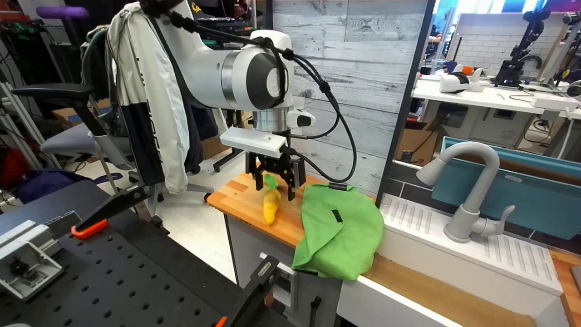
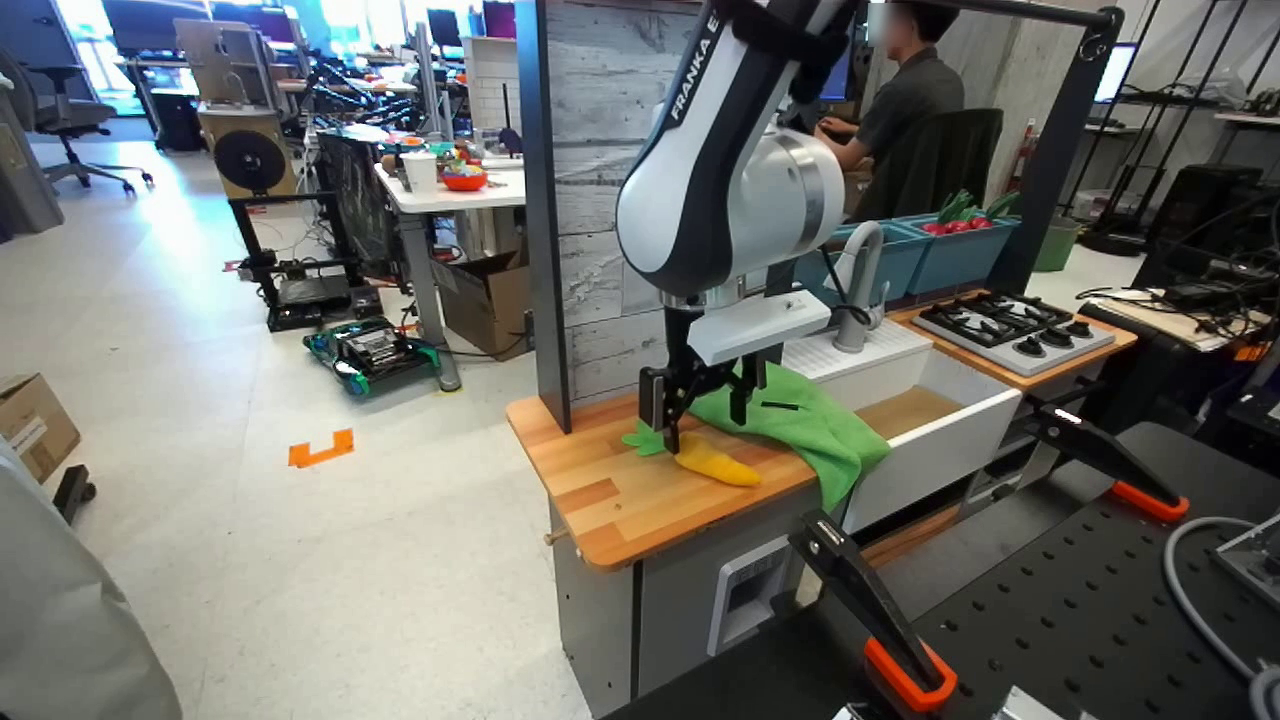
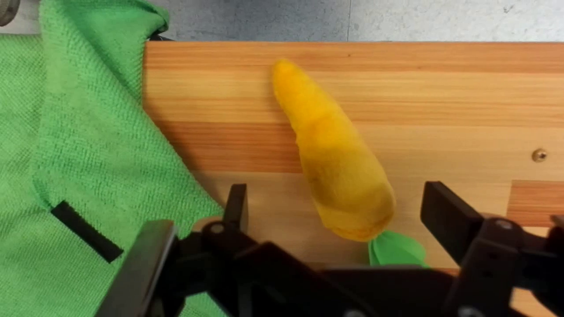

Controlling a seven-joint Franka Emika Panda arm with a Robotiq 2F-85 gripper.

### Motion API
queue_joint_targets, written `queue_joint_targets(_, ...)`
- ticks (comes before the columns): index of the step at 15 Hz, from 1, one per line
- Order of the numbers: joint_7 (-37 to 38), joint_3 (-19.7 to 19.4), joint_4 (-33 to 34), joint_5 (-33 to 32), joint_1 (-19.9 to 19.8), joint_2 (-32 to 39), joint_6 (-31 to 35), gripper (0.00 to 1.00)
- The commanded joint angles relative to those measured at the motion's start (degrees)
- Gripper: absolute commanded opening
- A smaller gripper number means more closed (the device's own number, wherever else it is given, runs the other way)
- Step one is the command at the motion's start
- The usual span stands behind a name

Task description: Put the carrot on the green towel.

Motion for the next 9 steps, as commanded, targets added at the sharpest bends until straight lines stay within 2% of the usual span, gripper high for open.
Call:
queue_joint_targets(1,2.2,-2.1,4.0,-2.5,1.8,2.2,-3.1,1.00)
queue_joint_targets(8,3.2,-3.8,7.2,-5.8,3.1,4.5,-4.5,1.00)
queue_joint_targets(9,3.2,-3.8,7.6,-6.0,3.2,4.8,-4.7,0.75)
